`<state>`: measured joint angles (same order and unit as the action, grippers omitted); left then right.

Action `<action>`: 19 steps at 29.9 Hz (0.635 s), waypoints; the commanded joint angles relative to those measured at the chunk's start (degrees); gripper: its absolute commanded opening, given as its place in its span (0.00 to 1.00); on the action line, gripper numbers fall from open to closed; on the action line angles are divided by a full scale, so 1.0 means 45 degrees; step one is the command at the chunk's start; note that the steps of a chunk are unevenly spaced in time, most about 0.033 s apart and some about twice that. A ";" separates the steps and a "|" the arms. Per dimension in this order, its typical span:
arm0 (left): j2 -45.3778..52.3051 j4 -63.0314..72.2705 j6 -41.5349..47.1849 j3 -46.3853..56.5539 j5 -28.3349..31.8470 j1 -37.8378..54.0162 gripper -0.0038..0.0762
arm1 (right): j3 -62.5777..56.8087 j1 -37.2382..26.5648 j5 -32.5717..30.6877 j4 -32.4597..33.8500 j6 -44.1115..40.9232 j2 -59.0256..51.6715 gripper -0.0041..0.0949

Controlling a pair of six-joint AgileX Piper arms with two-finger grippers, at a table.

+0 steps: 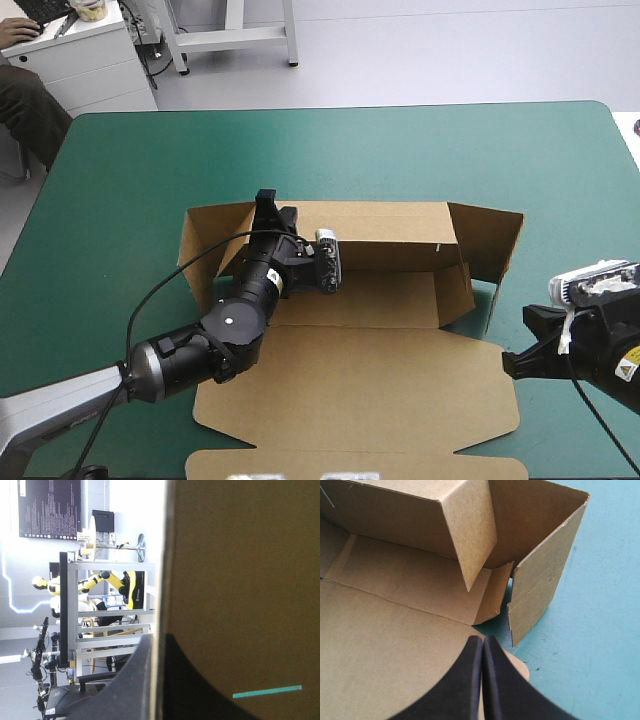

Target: Fold the box

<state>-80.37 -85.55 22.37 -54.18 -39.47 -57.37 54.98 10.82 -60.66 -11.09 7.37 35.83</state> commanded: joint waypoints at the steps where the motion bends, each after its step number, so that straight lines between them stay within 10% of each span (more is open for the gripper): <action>1: 0.0359 -0.0657 0.0663 -0.0202 -0.0734 -0.0076 0.04 | 0.0493 -0.0043 0.0775 -0.0179 0.0075 0.0095 0.03; 9: 0.0359 -0.0087 0.1043 0.0086 -0.0677 -0.0076 0.04 | 0.2337 -0.0043 0.0511 -0.0004 0.0047 0.0484 0.26; 19: 0.0359 -0.0035 0.1068 0.0086 -0.0639 -0.0076 0.04 | 0.5223 -0.0043 0.0477 0.0634 0.0014 0.2693 0.89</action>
<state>-80.37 -85.07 25.59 -52.67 -40.95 -57.37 73.97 10.82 -62.61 -8.90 7.18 44.18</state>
